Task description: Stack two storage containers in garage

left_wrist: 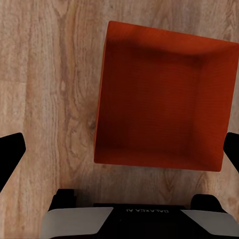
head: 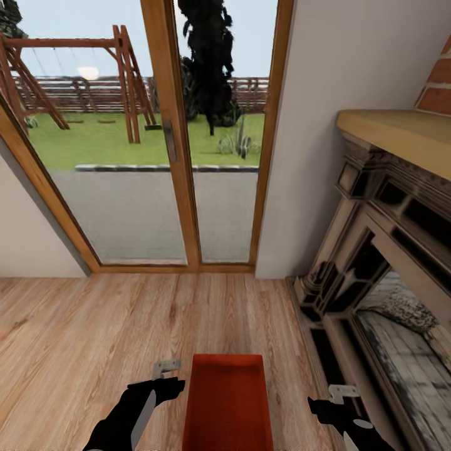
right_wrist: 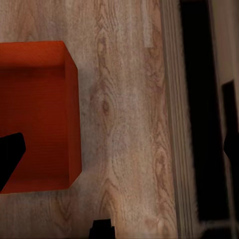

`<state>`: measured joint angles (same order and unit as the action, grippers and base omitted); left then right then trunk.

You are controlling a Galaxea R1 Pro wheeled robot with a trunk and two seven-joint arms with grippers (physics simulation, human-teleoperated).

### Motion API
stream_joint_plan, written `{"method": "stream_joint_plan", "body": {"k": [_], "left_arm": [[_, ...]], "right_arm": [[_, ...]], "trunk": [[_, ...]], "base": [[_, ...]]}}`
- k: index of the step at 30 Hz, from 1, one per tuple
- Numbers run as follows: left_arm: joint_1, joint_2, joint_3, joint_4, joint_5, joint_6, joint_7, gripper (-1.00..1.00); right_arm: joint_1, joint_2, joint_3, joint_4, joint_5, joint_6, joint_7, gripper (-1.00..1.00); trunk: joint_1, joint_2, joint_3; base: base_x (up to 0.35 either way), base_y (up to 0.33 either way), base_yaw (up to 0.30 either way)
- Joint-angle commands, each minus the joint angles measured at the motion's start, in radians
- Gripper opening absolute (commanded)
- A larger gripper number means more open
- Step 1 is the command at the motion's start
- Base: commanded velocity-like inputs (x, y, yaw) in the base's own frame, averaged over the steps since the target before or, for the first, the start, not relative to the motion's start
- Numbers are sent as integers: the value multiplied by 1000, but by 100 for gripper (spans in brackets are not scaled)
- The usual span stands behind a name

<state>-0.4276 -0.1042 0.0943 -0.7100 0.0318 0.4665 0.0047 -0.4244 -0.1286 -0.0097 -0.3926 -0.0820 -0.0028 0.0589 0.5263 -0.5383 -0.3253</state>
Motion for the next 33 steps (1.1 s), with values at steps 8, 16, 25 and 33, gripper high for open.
{"method": "stream_joint_plan", "body": {"k": [8, 16, 25, 33], "left_arm": [[0, -2, 4, -1, 3, 6, 1, 100], [-1, 1, 5, -1, 1, 10, 31, 100], [-1, -2, 3, -2, 2, 6, 127, 100], [-1, 8, 2, -3, 4, 6, 159, 100]], "right_arm": [[0, 0, -1, 0, -8, 0, 5, 100], [0, 0, -1, 0, -8, 0, 5, 100], [0, 0, -3, 25, -10, -4, 7, 100], [0, 19, -1, 35, -5, -6, 6, 100]], "trunk": [[31, -58, -40], [62, -114, -77], [96, -177, -120], [127, -233, -158]], "base": [[0, 0, 0], [0, 0, 0], [0, 0, 0], [0, 0, 0]]}}
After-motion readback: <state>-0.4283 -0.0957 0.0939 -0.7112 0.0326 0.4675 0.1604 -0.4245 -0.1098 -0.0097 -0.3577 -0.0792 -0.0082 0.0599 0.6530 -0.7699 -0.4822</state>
